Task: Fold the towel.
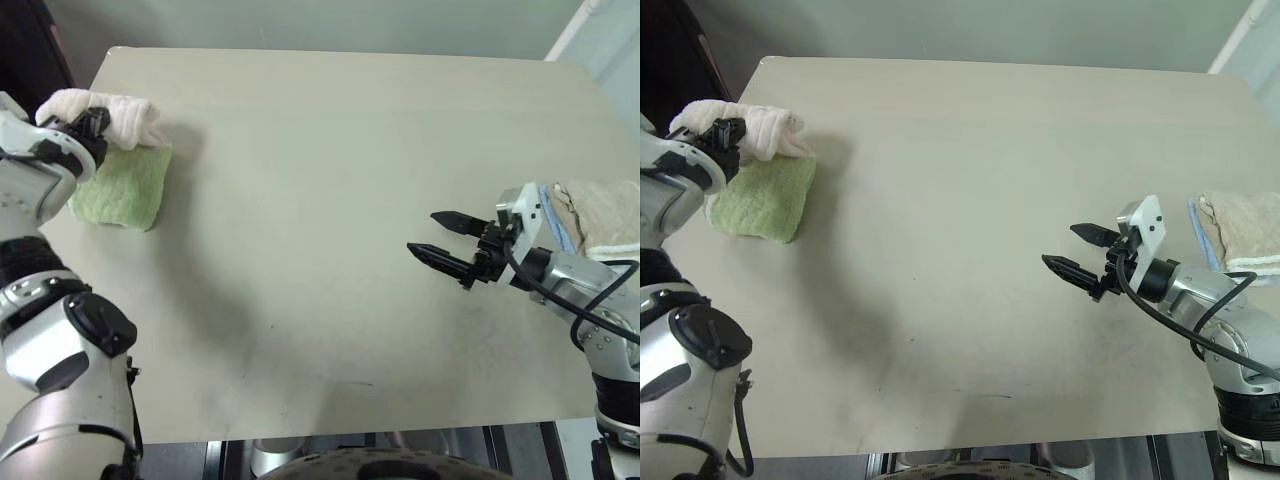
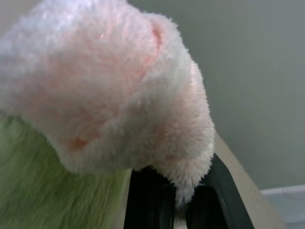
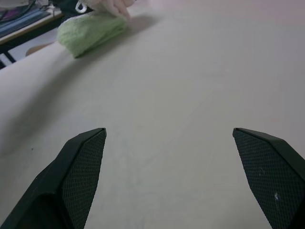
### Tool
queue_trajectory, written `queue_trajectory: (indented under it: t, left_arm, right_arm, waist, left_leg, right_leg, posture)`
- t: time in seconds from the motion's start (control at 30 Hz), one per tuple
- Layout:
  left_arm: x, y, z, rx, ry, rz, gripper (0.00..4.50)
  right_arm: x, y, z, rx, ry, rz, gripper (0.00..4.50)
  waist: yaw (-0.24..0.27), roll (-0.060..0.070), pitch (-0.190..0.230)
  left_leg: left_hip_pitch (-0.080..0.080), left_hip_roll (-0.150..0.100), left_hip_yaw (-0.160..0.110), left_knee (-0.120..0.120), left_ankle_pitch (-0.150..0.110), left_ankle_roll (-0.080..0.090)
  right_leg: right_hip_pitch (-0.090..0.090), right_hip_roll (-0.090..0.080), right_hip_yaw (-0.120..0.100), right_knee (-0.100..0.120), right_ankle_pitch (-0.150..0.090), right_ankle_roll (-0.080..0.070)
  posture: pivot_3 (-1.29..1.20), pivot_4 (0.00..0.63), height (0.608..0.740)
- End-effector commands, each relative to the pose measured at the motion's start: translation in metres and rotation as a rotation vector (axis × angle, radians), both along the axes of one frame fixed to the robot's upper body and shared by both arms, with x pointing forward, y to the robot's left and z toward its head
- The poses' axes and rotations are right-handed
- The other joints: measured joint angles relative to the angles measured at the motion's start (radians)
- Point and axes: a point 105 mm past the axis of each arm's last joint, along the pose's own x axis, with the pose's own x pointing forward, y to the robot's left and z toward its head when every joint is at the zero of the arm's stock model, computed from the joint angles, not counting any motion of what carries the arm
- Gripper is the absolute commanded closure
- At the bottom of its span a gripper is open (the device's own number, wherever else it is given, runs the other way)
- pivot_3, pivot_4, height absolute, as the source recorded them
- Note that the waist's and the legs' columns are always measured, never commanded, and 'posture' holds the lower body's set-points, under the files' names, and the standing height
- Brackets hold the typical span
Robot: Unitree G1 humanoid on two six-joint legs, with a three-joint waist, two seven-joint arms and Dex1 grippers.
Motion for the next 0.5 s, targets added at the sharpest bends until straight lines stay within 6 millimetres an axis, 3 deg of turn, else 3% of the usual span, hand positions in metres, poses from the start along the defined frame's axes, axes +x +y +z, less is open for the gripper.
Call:
queue_trajectory:
  t: [0.03, 0.3, 0.5]
  left_arm:
    - [-0.017, 0.003, 0.015, -0.017, -0.057, 0.001, 4.49]
    - [-0.050, 0.027, -0.004, -0.059, 0.015, 0.146, 4.49]
    - [-0.056, 0.029, -0.031, -0.108, 0.061, 0.162, 4.49]
  right_arm:
    - [0.002, 0.005, 0.009, 0.001, -0.047, 0.036, 0.00]
    - [0.002, -0.001, 0.004, -0.029, -0.040, 0.041, 0.00]
    - [0.008, 0.000, 0.004, -0.040, -0.060, 0.041, 0.00]
  waist:
    - [-0.001, 0.000, 0.000]
    - [-0.001, 0.000, 0.000]
    - [-0.001, 0.000, 0.000]
  left_leg:
    - [0.000, 0.000, 0.000, 0.000, 0.000, 0.000]
    - [0.001, 0.001, -0.001, 0.001, 0.003, -0.003]
    - [0.001, 0.001, -0.001, 0.000, 0.007, -0.005]
  right_leg:
    - [0.000, 0.000, 0.000, 0.000, 0.000, 0.000]
    - [0.000, 0.001, 0.000, 0.001, 0.003, -0.003]
    - [0.001, 0.002, 0.000, 0.001, 0.006, -0.008]
  posture:
    - [0.00, 0.150, 0.740]
    - [0.00, 0.150, 0.740]
    - [0.00, 0.150, 0.740]
